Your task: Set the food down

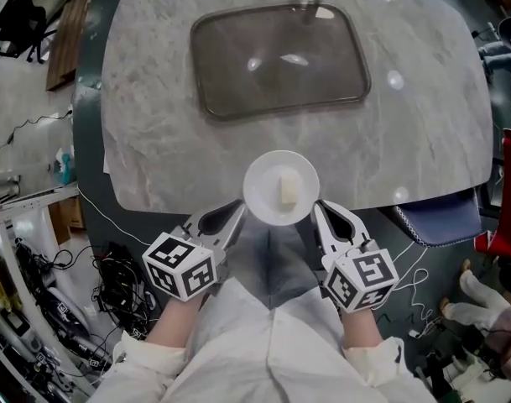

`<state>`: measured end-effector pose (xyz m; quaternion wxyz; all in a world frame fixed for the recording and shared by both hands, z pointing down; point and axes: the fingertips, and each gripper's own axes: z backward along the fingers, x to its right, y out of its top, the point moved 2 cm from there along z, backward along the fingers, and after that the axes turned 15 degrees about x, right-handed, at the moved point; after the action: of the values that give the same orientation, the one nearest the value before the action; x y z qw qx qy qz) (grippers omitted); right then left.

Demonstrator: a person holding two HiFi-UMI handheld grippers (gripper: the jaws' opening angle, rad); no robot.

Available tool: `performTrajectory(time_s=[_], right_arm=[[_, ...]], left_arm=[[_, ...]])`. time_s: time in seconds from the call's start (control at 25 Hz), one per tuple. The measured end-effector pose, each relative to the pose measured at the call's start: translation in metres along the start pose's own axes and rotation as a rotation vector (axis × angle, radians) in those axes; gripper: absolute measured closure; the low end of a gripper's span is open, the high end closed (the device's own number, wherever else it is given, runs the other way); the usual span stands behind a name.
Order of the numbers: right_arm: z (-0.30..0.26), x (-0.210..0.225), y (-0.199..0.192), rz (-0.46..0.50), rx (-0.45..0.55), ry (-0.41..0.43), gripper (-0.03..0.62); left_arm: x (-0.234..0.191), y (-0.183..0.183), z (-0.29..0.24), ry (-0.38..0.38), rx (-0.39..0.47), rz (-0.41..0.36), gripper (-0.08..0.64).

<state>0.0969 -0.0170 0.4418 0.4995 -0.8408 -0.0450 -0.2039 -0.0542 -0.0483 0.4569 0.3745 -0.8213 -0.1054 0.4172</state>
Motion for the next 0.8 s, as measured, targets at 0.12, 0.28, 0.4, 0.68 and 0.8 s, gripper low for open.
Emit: performTrajectory(time_s=[0.12, 0.28, 0.4, 0.68, 0.8], right_arm=[[-0.001, -0.001, -0.007, -0.02, -0.018, 0.009, 0.589], [0.0, 0.002, -0.022, -0.042, -0.066, 0.017, 0.589], [0.002, 0.007, -0.026, -0.044, -0.082, 0.001, 0.588], [0.002, 0.017, -0.033, -0.054, -0.096, -0.021, 0.588], [0.004, 0.018, -0.033, -0.065, -0.094, -0.024, 0.584]], left_arm=[[-0.004, -0.004, -0.002, 0.012, -0.009, 0.001, 0.538], [-0.005, -0.008, -0.004, 0.032, -0.013, 0.017, 0.537], [-0.007, -0.011, -0.004, 0.072, -0.007, 0.023, 0.537], [-0.017, -0.016, -0.004, 0.13, -0.004, 0.028, 0.537], [-0.017, -0.02, -0.004, 0.123, -0.021, 0.038, 0.537]])
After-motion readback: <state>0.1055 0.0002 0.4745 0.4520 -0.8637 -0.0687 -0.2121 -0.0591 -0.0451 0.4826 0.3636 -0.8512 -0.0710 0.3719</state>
